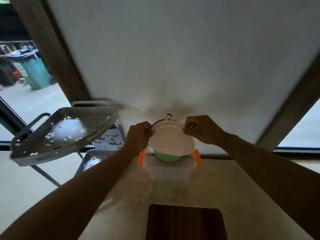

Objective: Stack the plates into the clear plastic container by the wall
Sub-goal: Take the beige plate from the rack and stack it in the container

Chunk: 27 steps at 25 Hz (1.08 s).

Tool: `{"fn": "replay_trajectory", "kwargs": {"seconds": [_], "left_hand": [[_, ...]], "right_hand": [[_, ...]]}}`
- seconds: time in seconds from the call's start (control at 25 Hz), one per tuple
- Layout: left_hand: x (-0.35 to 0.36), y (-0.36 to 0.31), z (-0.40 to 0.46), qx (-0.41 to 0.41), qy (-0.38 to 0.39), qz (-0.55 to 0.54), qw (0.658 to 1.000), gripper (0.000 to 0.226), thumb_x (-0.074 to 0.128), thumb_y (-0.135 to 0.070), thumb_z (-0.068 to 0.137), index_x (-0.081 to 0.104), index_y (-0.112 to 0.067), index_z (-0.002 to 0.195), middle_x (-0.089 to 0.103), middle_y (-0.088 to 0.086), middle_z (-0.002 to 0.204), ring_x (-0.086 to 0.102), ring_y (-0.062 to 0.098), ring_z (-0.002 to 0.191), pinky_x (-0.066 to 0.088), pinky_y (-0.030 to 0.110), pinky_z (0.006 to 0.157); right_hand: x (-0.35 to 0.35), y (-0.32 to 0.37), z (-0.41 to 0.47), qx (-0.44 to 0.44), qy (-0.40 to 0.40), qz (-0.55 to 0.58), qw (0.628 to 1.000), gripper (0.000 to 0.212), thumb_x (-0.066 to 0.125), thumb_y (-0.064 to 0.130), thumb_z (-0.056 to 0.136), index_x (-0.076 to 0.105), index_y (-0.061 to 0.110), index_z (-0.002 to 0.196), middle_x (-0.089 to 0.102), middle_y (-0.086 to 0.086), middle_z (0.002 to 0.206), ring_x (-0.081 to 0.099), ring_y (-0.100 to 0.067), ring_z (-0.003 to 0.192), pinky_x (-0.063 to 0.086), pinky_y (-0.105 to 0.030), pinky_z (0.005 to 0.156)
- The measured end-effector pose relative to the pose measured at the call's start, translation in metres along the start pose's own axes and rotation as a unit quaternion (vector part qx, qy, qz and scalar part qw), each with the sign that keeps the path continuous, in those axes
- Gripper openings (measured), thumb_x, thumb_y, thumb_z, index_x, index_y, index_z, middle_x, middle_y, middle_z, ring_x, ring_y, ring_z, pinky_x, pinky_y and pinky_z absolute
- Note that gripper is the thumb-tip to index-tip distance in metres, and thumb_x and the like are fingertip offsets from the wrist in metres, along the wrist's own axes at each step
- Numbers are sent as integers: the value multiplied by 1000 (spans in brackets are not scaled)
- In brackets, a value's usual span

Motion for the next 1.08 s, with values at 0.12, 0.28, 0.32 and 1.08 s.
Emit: {"fn": "replay_trajectory", "kwargs": {"seconds": [0.12, 0.28, 0.32, 1.08], "left_hand": [[24, 18, 8, -2, 8, 23, 1000, 9, 61, -18, 91, 68, -13, 92, 72, 12, 82, 63, 29, 72, 43, 32, 62], [57, 36, 9, 16, 24, 51, 998, 12, 58, -14, 93, 69, -9, 94, 72, 15, 88, 65, 34, 80, 48, 37, 67], [62, 39, 9, 13, 19, 53, 998, 13, 58, -15, 93, 70, -10, 96, 71, 14, 90, 64, 32, 83, 48, 37, 69], [104, 52, 14, -4, -37, 53, 998, 18, 58, -8, 92, 69, -5, 107, 67, 19, 98, 65, 35, 85, 54, 46, 77]], "right_hand": [[27, -24, 5, -8, 8, -19, 1000, 14, 69, 33, 88, 64, 23, 79, 64, 11, 77, 60, -3, 70, 42, -16, 61], [61, -55, 6, 4, 3, -39, 999, 17, 66, 35, 90, 65, 21, 80, 63, 3, 78, 57, -13, 71, 46, -28, 65], [68, -60, 6, 9, 2, -41, 999, 17, 66, 34, 90, 65, 19, 81, 64, 1, 78, 58, -15, 71, 47, -31, 66], [97, -96, 8, 81, -101, -71, 989, 21, 63, 32, 92, 73, 17, 104, 77, -7, 97, 69, -29, 88, 55, -41, 78]]}}
Point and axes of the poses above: each hand's wrist, its own z-axis towards the middle knuckle, its own x-axis out of the palm, y = z × x, the point moved 8 cm from there along z, towards the middle knuckle
